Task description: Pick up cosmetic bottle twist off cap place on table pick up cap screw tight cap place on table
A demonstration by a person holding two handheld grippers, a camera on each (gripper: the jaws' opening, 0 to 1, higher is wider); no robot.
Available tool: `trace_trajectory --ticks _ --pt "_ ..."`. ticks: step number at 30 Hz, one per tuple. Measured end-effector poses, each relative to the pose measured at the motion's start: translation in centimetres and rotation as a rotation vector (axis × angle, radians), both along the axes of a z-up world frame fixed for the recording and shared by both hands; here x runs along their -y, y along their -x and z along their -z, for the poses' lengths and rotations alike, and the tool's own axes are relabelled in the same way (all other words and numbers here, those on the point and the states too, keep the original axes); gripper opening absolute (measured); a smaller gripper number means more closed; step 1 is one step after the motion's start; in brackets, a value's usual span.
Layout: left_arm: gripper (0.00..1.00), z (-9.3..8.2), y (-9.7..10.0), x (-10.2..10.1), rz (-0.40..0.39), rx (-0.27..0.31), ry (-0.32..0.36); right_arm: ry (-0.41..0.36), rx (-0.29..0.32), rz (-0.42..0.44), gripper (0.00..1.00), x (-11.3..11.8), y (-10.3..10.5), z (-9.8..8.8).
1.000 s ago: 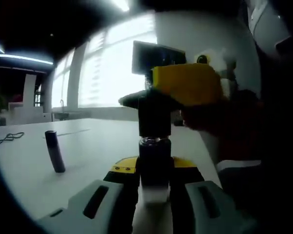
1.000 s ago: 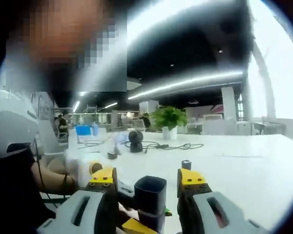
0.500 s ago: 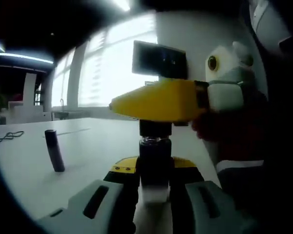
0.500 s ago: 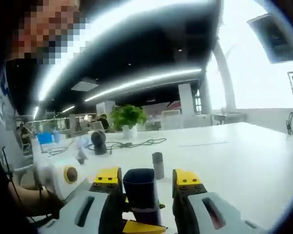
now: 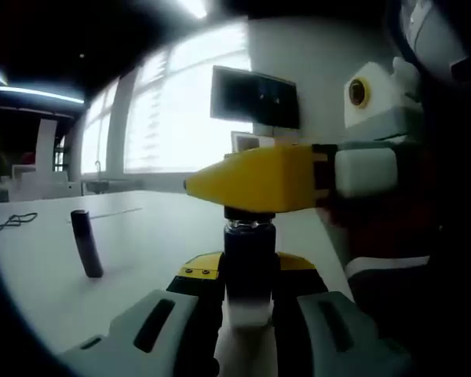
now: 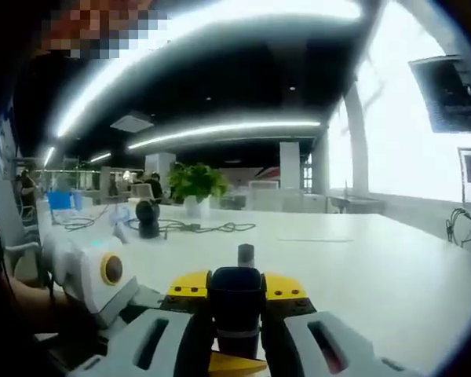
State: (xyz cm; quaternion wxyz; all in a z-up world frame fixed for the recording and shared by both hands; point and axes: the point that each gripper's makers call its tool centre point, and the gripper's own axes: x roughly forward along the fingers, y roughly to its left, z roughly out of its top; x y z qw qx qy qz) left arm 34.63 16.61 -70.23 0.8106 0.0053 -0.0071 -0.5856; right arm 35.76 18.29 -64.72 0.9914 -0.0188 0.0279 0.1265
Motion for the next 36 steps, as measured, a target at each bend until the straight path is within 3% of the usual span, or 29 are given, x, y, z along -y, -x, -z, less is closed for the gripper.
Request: trace_trajectory --ticks 9,17,24,31,36 --pt "0.13 0.1 0.0 -0.1 0.001 -0.006 0.000 0.010 0.001 -0.090 0.16 -0.3 -0.1 0.0" --pt "0.13 0.0 0.3 0.0 0.020 -0.006 0.001 0.035 0.023 -0.228 0.16 -0.8 0.1 -0.1" --pt "0.13 0.0 0.6 0.0 0.032 -0.004 0.000 0.049 0.024 -0.382 0.16 -1.6 0.5 -0.1" --pt "0.13 -0.1 1.2 0.0 0.056 -0.007 -0.002 -0.013 0.000 -0.551 0.16 -1.9 1.0 0.0" --pt "0.13 -0.1 1.4 0.1 0.067 -0.005 -0.001 0.013 0.010 -0.655 0.16 -2.2 1.5 -0.1"
